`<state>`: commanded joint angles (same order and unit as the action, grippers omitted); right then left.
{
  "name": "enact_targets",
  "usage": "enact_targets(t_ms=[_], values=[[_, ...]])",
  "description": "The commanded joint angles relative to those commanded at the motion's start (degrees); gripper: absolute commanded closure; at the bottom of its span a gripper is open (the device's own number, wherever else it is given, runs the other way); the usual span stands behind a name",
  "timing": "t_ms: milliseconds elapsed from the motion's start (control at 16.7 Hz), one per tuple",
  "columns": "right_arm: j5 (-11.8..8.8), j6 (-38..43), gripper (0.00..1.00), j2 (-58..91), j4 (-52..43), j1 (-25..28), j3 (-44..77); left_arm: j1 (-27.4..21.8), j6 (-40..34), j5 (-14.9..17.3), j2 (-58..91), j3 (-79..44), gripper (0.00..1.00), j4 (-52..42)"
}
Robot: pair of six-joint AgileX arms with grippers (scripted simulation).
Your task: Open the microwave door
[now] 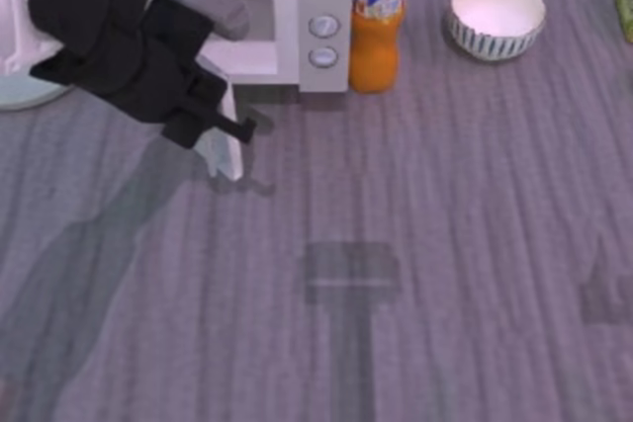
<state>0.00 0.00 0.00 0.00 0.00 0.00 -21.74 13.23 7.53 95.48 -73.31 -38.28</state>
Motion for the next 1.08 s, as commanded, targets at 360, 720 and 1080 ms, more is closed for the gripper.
enact_targets(t_ms=[360,720,1080], values=[[0.0,0.0,0.0,0.0,0.0,0.0,0.0,-0.19,-0.15,0.31,0.18,0.2,1.0,-0.02],[0.0,0.0,0.0,0.0,0.0,0.0,0.0,2.26,5.55,2.94,-1.31,1.4,1.0,-1.02],[0.0,0.0,0.0,0.0,0.0,0.0,0.0,4.22,10.3,5.56,-2.51,2.47,1.0,-1.92]])
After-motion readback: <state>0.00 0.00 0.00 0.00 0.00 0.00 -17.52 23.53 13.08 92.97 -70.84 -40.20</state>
